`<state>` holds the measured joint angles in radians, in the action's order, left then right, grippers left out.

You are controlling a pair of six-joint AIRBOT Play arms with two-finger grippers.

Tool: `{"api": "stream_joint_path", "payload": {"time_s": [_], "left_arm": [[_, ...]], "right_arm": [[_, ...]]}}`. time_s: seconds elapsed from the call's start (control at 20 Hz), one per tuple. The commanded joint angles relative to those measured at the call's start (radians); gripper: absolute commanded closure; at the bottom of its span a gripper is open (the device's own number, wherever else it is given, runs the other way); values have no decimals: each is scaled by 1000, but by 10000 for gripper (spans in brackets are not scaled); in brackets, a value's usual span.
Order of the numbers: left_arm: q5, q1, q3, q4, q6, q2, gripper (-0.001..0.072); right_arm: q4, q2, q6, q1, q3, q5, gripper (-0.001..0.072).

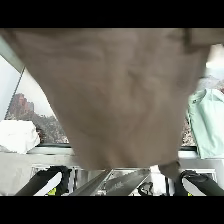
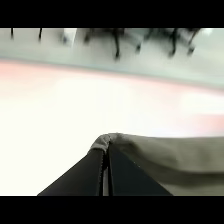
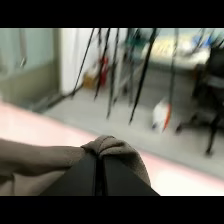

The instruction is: Fold the shirts.

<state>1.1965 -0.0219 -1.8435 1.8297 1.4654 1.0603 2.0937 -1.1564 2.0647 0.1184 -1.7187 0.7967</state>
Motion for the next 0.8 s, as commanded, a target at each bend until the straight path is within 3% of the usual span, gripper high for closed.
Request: {"api": "stream_joint_path", "payload": {"time_s": [0.0, 0.15, 0.25, 0.45, 0.6, 0.65, 0.75], "left_arm": [[-115, -6, 167, 28, 84, 232, 698], [-261, 26, 249, 29, 132, 462, 698], [-300, 56, 219, 29, 132, 612, 698], [-276, 89, 41, 31, 132, 817, 698], [-213, 61, -59, 32, 131, 899, 697], [-180, 48, -92, 31, 131, 913, 678], [-80, 34, -176, 31, 121, 922, 17]], "right_arm": [[13, -316, -40, 56, 3, 29, 688], [24, -582, -104, 69, 3, -56, 688], [109, -703, -132, 80, 2, -157, 688], [153, -766, -132, 106, -8, -321, 688], [153, -756, -132, 101, -8, -271, 686], [151, -749, -132, 99, -8, -246, 656], [145, -706, -149, 81, -8, -190, 297]]}}
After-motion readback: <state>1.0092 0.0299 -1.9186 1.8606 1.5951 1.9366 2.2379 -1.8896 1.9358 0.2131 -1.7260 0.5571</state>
